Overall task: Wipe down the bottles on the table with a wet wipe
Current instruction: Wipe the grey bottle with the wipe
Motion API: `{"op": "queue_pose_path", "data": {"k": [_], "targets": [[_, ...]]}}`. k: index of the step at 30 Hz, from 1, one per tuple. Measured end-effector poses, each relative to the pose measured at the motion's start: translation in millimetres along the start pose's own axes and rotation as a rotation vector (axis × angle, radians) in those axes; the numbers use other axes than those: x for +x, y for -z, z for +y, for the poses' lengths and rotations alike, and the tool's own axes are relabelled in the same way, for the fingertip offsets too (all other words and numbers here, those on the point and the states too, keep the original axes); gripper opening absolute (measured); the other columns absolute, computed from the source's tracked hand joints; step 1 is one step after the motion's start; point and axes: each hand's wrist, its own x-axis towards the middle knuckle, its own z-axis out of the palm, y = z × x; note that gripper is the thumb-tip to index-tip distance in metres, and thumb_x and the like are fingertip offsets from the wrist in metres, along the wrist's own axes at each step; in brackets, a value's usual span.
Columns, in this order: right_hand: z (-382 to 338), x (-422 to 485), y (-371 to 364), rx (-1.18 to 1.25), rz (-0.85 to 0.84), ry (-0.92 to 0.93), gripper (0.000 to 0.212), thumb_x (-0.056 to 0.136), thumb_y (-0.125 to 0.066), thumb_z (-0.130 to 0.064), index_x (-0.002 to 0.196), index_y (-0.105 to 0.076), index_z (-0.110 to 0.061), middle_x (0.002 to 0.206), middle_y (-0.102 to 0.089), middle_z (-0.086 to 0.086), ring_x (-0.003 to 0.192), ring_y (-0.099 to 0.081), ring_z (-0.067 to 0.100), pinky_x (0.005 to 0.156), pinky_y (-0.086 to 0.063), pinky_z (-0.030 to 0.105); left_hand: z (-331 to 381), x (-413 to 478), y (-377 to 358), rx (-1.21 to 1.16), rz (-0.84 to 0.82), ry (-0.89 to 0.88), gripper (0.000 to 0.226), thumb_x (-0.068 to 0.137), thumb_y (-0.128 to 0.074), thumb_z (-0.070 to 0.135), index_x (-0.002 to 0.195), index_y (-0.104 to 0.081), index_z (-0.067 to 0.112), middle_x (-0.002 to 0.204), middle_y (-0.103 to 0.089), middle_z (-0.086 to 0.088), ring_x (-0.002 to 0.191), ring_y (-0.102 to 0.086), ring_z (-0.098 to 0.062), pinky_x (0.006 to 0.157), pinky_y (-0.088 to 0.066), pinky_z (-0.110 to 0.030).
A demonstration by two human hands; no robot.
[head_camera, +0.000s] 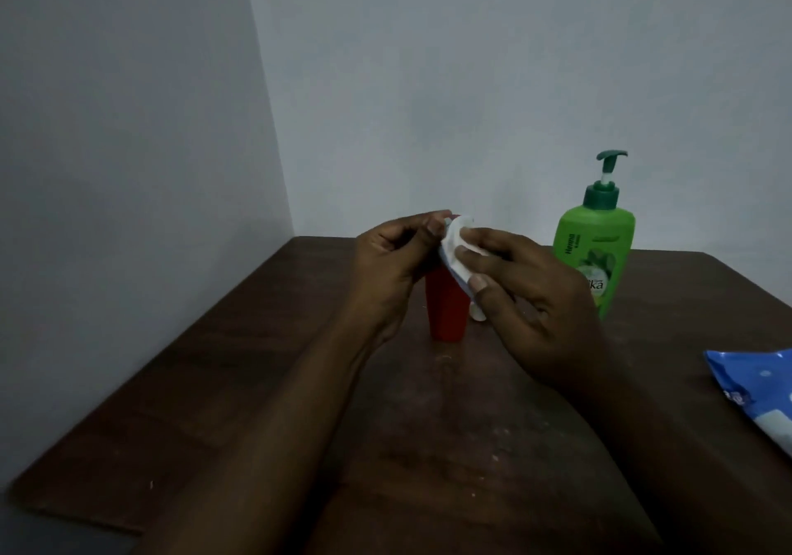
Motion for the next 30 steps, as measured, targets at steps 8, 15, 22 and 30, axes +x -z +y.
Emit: {"op": "queue_pose_path", "data": {"k": [8,15,22,30], "targets": [[9.2,-1.0,-3.2,-0.130,-0.066,0.045,0.030,0.097,-0.065,-0.018,0.124,-0.074,-0.008,0.134,-0.068,0.007,0.123,-0.066,0.016,0.105,-0.052,0.029,7.1,7.4,15.3,-0.048,0.118,-0.028,0.026,0.088,-0.069,0.015,0.111,-0.074,0.006,0.108,-0.079,-0.007,0.102,-0.076,-0.021,0.083,-0.062,-0.030],[12.1,-2.9,-4.3,-0.059,-0.056,-0.013,0.042,0.100,-0.062,-0.018,0.142,-0.060,-0.011,0.149,-0.055,0.000,0.138,-0.053,0.008,0.111,-0.048,0.031,1.8,-4.9,3.9,-0.002,-0.103,0.023,0.022,0.082,-0.070,0.015,0.101,-0.080,0.012,0.102,-0.081,-0.004,0.095,-0.076,-0.017,0.079,-0.062,-0.029],[1.9,2.1,1.3,0.030,-0.042,-0.007,0.038,0.101,-0.063,-0.017,0.138,-0.064,-0.009,0.146,-0.059,0.002,0.138,-0.054,0.007,0.112,-0.048,0.032,5.5,-1.8,4.8,-0.015,-0.042,0.002,0.032,0.079,-0.073,0.014,0.109,-0.073,0.005,0.103,-0.081,-0.008,0.097,-0.076,-0.020,0.082,-0.063,-0.032],[12.6,-0.7,-1.3,-0.071,-0.008,-0.031,0.033,0.097,-0.066,-0.017,0.129,-0.071,-0.011,0.138,-0.066,0.002,0.129,-0.062,0.009,0.105,-0.053,0.037,8.2,-2.1,7.1,-0.012,-0.010,0.019,0.029,0.083,-0.069,0.013,0.111,-0.071,0.006,0.100,-0.081,-0.003,0.096,-0.076,-0.018,0.084,-0.064,-0.031]]}}
